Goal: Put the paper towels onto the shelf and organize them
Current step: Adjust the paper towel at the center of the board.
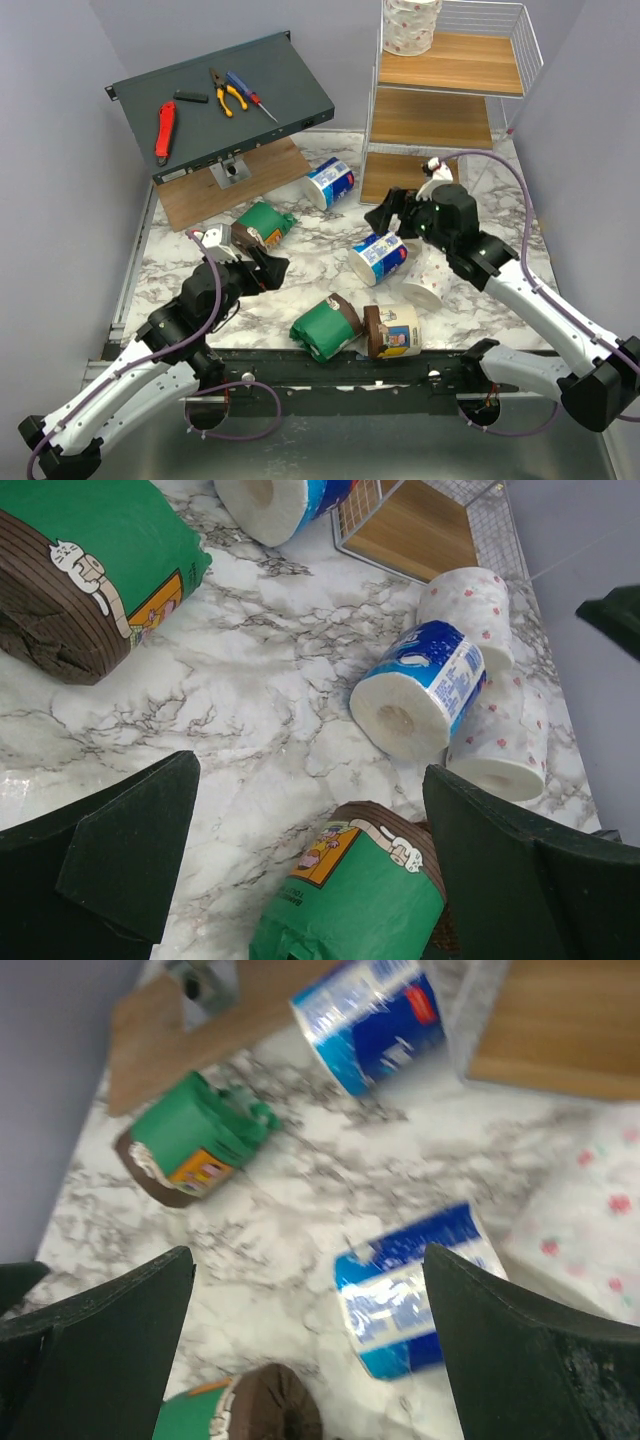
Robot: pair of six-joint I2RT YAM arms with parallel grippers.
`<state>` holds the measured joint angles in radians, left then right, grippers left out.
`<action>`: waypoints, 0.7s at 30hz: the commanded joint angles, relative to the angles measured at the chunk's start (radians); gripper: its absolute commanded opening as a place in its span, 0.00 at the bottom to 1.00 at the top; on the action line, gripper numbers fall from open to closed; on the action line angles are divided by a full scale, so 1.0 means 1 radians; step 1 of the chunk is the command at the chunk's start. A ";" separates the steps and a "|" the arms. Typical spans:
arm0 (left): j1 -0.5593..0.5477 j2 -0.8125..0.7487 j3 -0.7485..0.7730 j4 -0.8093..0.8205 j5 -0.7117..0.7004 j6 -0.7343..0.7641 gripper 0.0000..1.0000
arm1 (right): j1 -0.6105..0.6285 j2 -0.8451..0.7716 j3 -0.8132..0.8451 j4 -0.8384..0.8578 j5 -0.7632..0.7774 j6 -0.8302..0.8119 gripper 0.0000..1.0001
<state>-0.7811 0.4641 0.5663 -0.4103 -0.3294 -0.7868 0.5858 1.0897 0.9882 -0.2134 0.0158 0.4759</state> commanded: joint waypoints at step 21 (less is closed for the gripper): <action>0.000 0.191 0.009 0.210 0.214 0.083 0.99 | -0.001 -0.213 -0.354 0.027 0.307 0.282 1.00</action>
<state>-0.7811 0.6018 0.5529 -0.2928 -0.2054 -0.7570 0.5850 0.8238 0.6697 -0.2634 0.3805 0.7578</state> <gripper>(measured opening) 0.985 0.998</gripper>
